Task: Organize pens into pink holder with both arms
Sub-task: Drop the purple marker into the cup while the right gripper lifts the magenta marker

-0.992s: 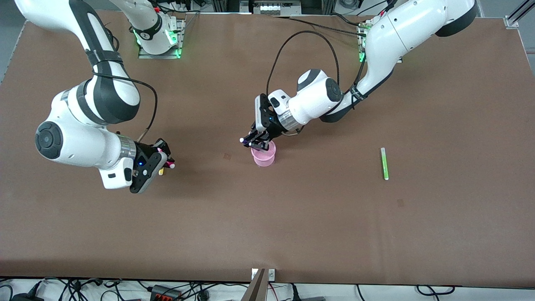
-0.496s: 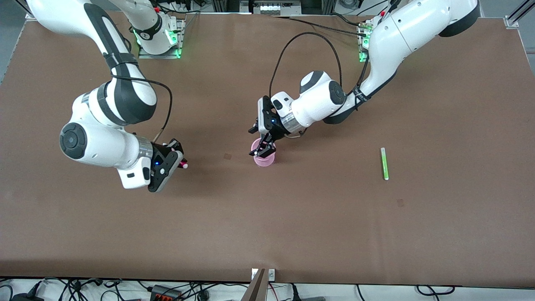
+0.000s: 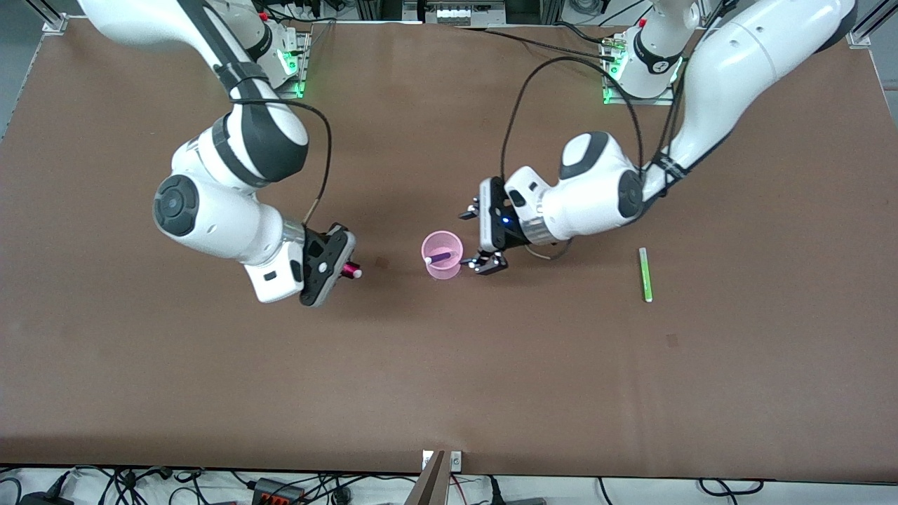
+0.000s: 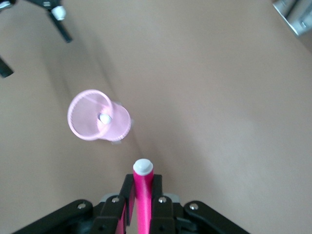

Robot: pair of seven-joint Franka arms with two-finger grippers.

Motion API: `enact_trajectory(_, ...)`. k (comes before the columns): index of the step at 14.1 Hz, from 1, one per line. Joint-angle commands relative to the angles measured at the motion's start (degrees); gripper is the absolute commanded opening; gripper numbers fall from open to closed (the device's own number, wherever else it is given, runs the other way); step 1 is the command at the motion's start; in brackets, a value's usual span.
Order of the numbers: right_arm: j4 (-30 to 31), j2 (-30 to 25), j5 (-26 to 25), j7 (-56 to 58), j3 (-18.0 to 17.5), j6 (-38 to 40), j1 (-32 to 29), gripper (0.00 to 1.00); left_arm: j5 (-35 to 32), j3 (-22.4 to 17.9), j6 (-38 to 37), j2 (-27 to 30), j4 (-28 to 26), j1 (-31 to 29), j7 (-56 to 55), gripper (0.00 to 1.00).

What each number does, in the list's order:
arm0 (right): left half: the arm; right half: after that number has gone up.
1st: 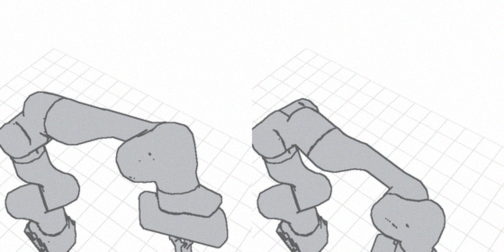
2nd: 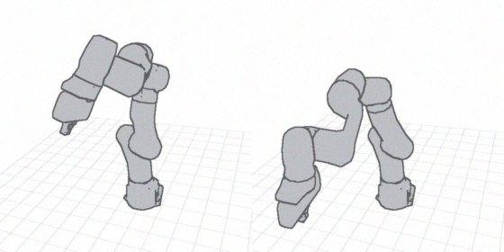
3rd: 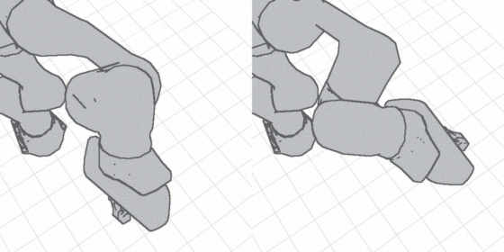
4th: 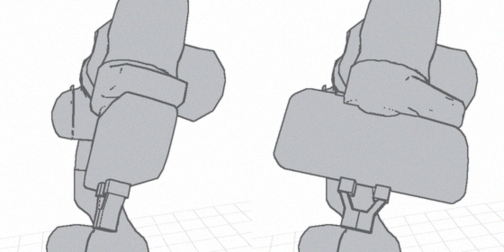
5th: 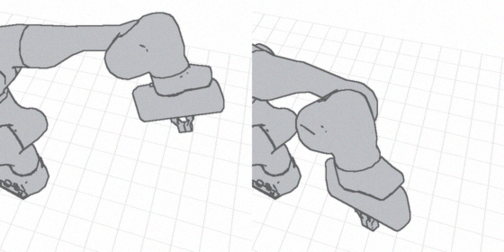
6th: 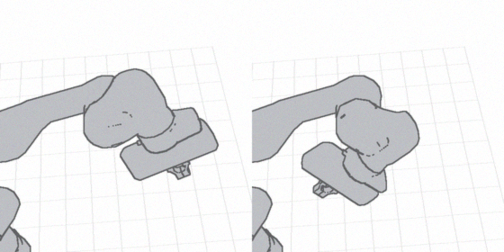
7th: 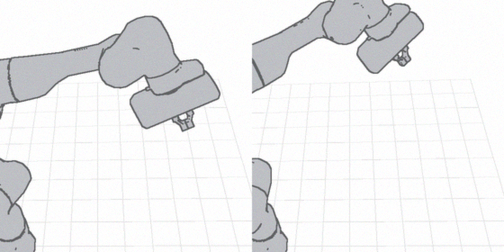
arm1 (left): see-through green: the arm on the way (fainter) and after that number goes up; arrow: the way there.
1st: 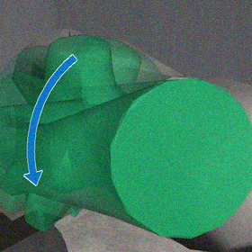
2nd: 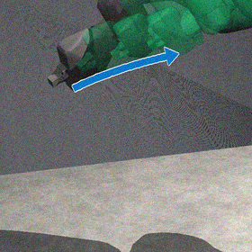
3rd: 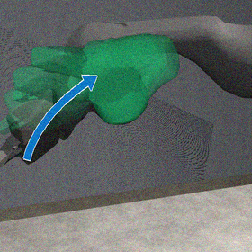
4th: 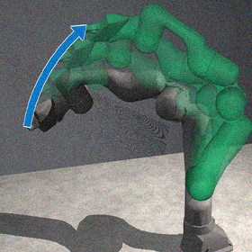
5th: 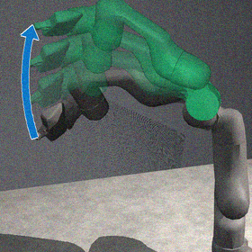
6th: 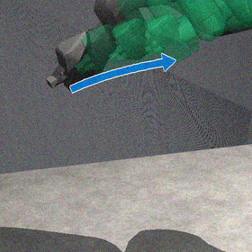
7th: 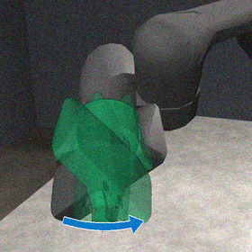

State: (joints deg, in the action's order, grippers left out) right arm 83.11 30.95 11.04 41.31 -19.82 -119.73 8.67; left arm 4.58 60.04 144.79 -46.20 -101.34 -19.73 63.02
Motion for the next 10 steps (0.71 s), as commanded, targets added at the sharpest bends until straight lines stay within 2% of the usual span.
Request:
enact_trajectory(1,-0.2,-0.4,1.1,0.8,-0.5,-4.4,4.0,0.00,-0.2,-2.0,-8.5,0.6,2.8,-0.4,-5.0,1.00)
enact_trajectory(4,-0.3,-0.3,0.8,0.6,-0.6,-11.5,9.9,0.00,-1.9,-6.5,-15.0,0.7,3.3,0.5,-12.9,1.00)
enact_trajectory(7,-0.3,2.0,0.5,1.6,-0.6,-16.9,13.1,0.00,-10.9,-6.8,-25.3,0.9,7.3,0.5,-24.7,1.00)
enact_trajectory(10,-0.2,3.1,-1.5,2.0,-0.4,-19.6,16.1,0.00,-23.3,-7.2,-34.5,0.9,10.5,0.0,-35.3,1.00)
